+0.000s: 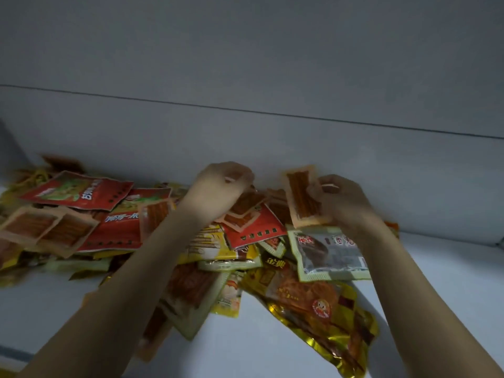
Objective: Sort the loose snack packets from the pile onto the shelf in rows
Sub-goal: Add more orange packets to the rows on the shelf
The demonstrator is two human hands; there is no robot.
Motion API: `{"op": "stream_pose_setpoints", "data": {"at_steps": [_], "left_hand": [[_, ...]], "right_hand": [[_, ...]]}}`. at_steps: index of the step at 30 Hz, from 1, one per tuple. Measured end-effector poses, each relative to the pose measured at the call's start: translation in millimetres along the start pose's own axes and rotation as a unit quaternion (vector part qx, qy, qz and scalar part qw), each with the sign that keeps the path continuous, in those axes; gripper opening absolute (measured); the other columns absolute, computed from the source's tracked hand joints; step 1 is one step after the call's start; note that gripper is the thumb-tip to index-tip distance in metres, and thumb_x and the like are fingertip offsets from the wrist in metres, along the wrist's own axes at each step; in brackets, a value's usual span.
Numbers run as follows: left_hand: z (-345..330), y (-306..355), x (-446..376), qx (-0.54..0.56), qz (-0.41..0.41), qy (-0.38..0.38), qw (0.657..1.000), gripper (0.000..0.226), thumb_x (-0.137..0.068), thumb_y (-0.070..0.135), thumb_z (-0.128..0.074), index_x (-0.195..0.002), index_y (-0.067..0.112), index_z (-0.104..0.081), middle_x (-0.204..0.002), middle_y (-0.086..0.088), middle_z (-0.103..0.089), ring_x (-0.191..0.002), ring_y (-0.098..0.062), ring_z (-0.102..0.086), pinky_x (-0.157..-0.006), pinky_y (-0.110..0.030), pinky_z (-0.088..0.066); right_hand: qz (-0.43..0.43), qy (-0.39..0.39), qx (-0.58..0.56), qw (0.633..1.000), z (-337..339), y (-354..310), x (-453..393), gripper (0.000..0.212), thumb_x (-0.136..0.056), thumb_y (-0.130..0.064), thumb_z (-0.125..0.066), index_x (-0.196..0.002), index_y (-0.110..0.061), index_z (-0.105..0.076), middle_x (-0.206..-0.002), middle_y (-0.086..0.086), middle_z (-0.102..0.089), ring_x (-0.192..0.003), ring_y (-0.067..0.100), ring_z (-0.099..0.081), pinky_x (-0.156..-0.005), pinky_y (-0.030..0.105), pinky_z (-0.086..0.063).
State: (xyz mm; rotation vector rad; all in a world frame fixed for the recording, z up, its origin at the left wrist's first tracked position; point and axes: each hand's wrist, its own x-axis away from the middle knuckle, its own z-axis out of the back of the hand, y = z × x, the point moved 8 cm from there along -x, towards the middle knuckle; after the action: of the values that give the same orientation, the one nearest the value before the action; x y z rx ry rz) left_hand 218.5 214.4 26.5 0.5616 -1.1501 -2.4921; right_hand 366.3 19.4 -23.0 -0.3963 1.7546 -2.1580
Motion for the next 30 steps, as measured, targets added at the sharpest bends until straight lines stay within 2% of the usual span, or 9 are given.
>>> {"op": "stream_pose_setpoints", "data": {"at_steps": [3, 6, 9, 13, 17, 20, 22, 27, 30], "left_hand": [[13, -20, -5, 0.137, 0.039, -0.024, 0.989, 0.036, -0.093, 0.044, -0.063, -0.100, 0.011, -0.074, -0.102, -0.003, -0.076, -0.098, -0.025, -0.072, -0.094, -0.043, -0.056], [16, -32, -4, 0.249, 0.067, -0.081, 0.963, 0.028, -0.097, 0.040, -0.060, -0.108, 0.017, -0.071, -0.099, -0.002, -0.078, -0.093, -0.022, -0.075, -0.081, -0.035, -0.060], [31, -43, -7, 0.272, 0.053, -0.087, 0.957, 0.019, -0.095, 0.029, -0.065, -0.108, 0.015, -0.068, -0.090, -0.005, -0.078, -0.080, -0.022, -0.076, -0.064, -0.027, -0.057], [56, -73, -18, 0.301, 0.063, -0.049, 0.950, 0.013, -0.092, 0.010, -0.068, -0.104, 0.013, -0.065, -0.092, -0.013, -0.076, -0.084, -0.032, -0.075, -0.080, -0.043, -0.058], [68, -101, -20, 0.336, 0.078, -0.011, 0.938, 0.019, -0.095, 0.010, -0.065, -0.114, 0.009, -0.065, -0.100, -0.014, -0.076, -0.090, -0.032, -0.074, -0.089, -0.053, -0.058], [70, -110, -24, 0.365, 0.074, 0.000, 0.928, 0.022, -0.096, 0.011, -0.063, -0.118, 0.007, -0.065, -0.108, -0.016, -0.074, -0.095, -0.032, -0.074, -0.091, -0.052, -0.058], [71, -112, -26, 0.372, 0.063, -0.007, 0.926, 0.023, -0.098, 0.011, -0.061, -0.120, 0.009, -0.066, -0.110, -0.014, -0.074, -0.097, -0.031, -0.074, -0.090, -0.048, -0.058], [66, -136, -20, 0.384, 0.092, -0.015, 0.919, 0.021, -0.099, 0.012, -0.059, -0.119, 0.010, -0.067, -0.108, -0.013, -0.075, -0.100, -0.032, -0.073, -0.090, -0.047, -0.057], [60, -141, -19, 0.374, 0.098, -0.016, 0.922, 0.020, -0.099, 0.013, -0.060, -0.117, 0.014, -0.068, -0.107, -0.010, -0.076, -0.100, -0.028, -0.073, -0.095, -0.049, -0.055]], "right_hand": [[-0.011, -0.028, -0.100, 0.995, -38, -33, 7, 0.014, -0.090, -0.007, -0.069, -0.103, -0.005, -0.064, -0.097, 0.015, -0.072, -0.073, 0.021, -0.072, -0.059, 0.031, -0.059], [0.006, -0.064, -0.098, 0.993, -88, -56, 14, 0.023, -0.088, -0.007, -0.072, -0.108, -0.001, -0.062, -0.103, 0.017, -0.072, -0.089, 0.031, -0.073, -0.080, 0.048, -0.060], [0.012, -0.070, -0.085, 0.994, -128, -64, 20, 0.024, -0.087, -0.009, -0.073, -0.107, -0.002, -0.062, -0.099, 0.015, -0.073, -0.087, 0.030, -0.074, -0.081, 0.046, -0.061], [0.044, -0.049, 0.007, 0.998, -158, -69, 15, 0.020, -0.090, -0.029, -0.071, -0.100, -0.012, -0.066, -0.094, 0.006, -0.073, -0.084, 0.024, -0.073, -0.083, 0.049, -0.059], [0.051, 0.016, 0.138, 0.989, -157, -65, 2, 0.018, -0.091, -0.030, -0.068, -0.099, -0.016, -0.062, -0.097, 0.005, -0.068, -0.082, 0.024, -0.070, -0.081, 0.046, -0.059], [0.017, -0.003, 0.285, 0.958, -165, -51, -6, 0.029, -0.088, -0.029, -0.071, -0.107, -0.013, -0.057, -0.104, 0.004, -0.060, -0.087, 0.022, -0.063, -0.076, 0.038, -0.055], [0.005, -0.014, 0.362, 0.932, -173, -46, -8, 0.037, -0.087, -0.033, -0.072, -0.110, -0.010, -0.054, -0.102, 0.003, -0.054, -0.091, 0.022, -0.055, -0.071, 0.034, -0.044], [-0.018, -0.010, 0.391, 0.920, -174, -40, -14, 0.057, -0.086, -0.024, -0.075, -0.129, -0.009, -0.041, -0.121, 0.013, -0.054, -0.109, 0.034, -0.057, -0.074, 0.034, -0.042], [-0.021, -0.042, 0.396, 0.917, -175, -36, -19, 0.053, -0.088, -0.020, -0.073, -0.131, -0.011, -0.044, -0.115, 0.006, -0.052, -0.103, 0.026, -0.054, -0.075, 0.033, -0.041]]}}
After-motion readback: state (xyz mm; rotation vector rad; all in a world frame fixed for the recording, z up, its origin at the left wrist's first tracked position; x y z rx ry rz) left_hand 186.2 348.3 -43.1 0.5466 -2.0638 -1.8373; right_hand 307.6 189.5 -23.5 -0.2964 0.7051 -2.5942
